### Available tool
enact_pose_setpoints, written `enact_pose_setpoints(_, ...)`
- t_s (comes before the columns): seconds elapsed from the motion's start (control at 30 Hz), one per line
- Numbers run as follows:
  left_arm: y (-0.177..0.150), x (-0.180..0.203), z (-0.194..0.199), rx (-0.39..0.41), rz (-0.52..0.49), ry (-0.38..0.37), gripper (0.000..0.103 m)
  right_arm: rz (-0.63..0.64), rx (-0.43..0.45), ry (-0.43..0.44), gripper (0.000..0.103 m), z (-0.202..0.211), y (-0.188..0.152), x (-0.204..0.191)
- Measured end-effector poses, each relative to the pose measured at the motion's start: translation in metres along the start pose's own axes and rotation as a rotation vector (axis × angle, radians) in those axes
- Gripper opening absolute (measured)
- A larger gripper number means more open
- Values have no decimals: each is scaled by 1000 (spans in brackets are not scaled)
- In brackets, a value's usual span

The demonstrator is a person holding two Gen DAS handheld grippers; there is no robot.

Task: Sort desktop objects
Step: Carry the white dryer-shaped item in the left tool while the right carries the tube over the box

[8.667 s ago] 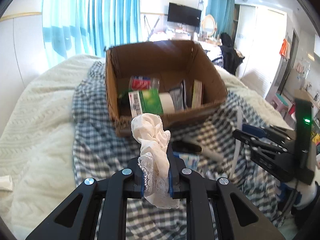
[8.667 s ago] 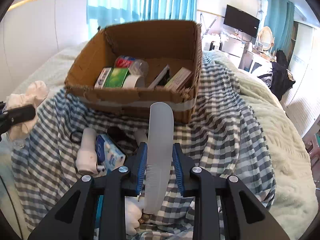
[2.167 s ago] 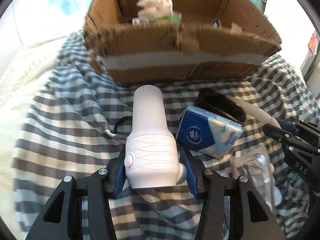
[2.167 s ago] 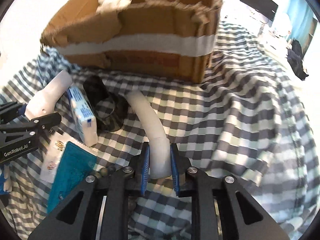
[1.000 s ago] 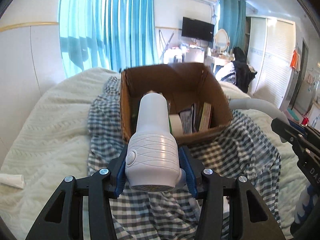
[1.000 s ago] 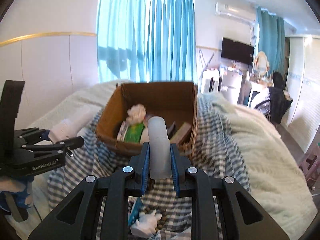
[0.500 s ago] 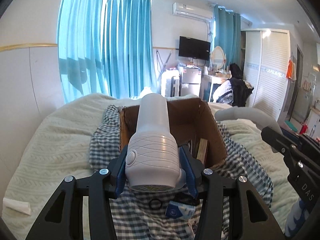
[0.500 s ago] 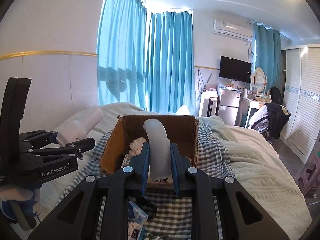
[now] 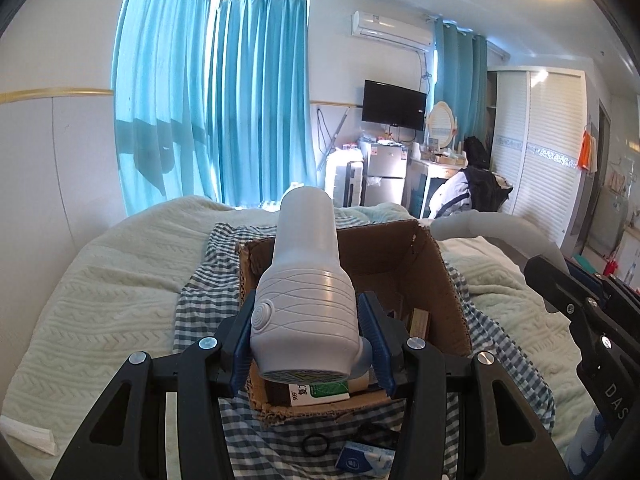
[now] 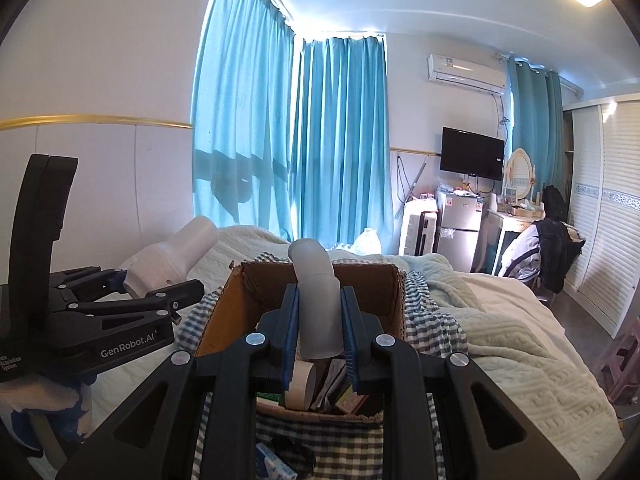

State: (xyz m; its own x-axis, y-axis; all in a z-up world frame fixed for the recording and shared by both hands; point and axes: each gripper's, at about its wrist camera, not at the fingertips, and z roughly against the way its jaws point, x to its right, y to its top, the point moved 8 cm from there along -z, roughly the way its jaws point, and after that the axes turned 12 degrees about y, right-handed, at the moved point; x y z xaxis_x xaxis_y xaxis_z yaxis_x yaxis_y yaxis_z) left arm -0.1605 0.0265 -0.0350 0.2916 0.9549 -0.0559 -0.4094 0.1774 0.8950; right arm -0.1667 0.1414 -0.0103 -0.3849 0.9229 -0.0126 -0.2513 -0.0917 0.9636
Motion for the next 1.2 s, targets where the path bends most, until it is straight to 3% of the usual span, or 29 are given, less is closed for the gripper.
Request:
enact_pose_setpoints(0.57, -1, 5, -86, -84, 6, -5, 50, 17, -35, 1, 19, -72, -14, 25)
enact_pose_setpoints(0.8, -16, 14, -133, -167, 9, -10, 50, 25, -97, -24, 20, -114, -31, 39)
enact_pose_setpoints(1.2, -38, 33, -167, -243, -14, -10, 51, -85, -250, -80, 24, -156, -80, 81)
